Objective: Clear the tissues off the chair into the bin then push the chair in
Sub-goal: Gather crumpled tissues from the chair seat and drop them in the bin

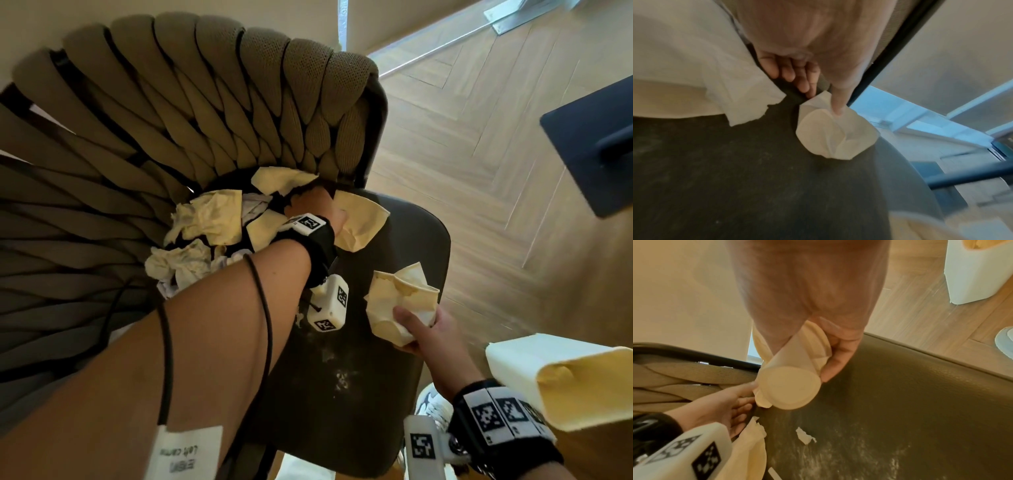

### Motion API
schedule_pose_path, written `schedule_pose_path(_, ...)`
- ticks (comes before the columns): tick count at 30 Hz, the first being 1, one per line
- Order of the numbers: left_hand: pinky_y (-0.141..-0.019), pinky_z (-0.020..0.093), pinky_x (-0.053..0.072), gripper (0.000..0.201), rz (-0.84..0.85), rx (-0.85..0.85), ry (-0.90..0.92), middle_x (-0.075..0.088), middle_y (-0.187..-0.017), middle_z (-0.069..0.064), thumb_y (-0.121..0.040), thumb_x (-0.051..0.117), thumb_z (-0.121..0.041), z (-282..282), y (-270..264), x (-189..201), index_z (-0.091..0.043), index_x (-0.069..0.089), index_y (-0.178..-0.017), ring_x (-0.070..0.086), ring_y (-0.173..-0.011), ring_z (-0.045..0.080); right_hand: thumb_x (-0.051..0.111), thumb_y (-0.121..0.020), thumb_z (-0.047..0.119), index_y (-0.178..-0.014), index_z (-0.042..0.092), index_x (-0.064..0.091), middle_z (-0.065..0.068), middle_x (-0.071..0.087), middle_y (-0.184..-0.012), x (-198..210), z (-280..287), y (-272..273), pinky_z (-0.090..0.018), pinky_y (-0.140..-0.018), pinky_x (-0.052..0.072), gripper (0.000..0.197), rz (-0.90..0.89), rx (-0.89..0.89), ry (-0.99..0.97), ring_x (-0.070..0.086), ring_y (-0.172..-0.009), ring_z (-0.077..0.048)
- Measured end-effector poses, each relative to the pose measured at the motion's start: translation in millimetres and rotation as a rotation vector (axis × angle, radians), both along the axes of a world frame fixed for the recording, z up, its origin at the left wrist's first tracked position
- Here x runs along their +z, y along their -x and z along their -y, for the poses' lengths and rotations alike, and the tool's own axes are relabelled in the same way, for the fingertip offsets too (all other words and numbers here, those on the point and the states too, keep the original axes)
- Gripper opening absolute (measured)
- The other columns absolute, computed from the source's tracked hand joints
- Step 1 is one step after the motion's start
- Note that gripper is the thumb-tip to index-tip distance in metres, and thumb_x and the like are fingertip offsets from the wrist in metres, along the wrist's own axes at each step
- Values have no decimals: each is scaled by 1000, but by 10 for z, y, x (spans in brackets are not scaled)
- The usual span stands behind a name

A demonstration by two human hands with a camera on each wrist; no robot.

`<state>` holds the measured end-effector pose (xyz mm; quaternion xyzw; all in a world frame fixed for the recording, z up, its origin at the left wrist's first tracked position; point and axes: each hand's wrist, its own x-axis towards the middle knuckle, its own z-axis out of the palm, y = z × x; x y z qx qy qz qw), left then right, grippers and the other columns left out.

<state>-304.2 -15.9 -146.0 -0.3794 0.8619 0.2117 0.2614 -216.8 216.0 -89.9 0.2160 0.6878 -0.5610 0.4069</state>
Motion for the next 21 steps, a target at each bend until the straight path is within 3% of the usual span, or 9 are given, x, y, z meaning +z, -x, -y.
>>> schedule_pose_path(3,-108,50,28,104,-15,-57,52,35,-148,17,-65,61,-71,-162,-20,68,-7,32,-141,33,-135,38,64,-84,21,-115,19,52,-1,63,-104,-25,5,-12,-33,-70,55,33,11,-5,-15,64,-93,-20)
schedule_pose_path(7,-105,47,37,80,77,-75,-38,48,-137,15,-70,67,-56,-342,-5,1,-10,45,-131,44,-125,36,66,-84,20,-115,18,53,-4,64,-106,-52,3,-9,-38,-74,57,33,4,-16,-13,65,-95,-23)
schedule_pose_path(10,-99,46,44,57,-13,-71,-191,60,-125,10,-78,63,-47,-159,-8,109,-12,57,-122,55,-116,32,65,-84,21,-115,22,50,0,62,-105,-49,5,6,-36,-74,56,34,9,-30,3,63,-95,-21)
schedule_pose_path(13,-103,49,40,60,-86,-135,-59,56,-131,11,-78,60,-49,346,54,346,-15,55,-126,50,-122,34,65,-85,22,-115,25,50,5,60,-103,-57,32,23,-34,-73,55,34,-8,-13,0,61,-94,-16)
schedule_pose_path(15,-107,46,37,63,-43,-195,52,49,-140,14,-82,63,-43,678,103,413,-10,48,-134,44,-128,35,64,-85,23,-112,27,50,8,60,-101,-59,66,12,-33,-72,56,31,-23,12,-11,61,-93,-14)
schedule_pose_path(18,-103,43,43,67,97,-219,-13,45,-144,17,-85,67,-35,925,178,360,-6,41,-139,47,-128,35,65,-85,24,-106,32,50,8,60,-102,-75,104,2,-36,-75,57,27,-42,33,-18,62,-95,-14)
schedule_pose_path(21,-102,42,44,62,79,-226,-76,50,-140,16,-84,67,-34,966,149,353,-6,47,-136,50,-125,34,65,-85,25,-106,31,50,8,61,-103,-98,109,-7,-37,-76,58,27,-50,49,-23,62,-96,-16)
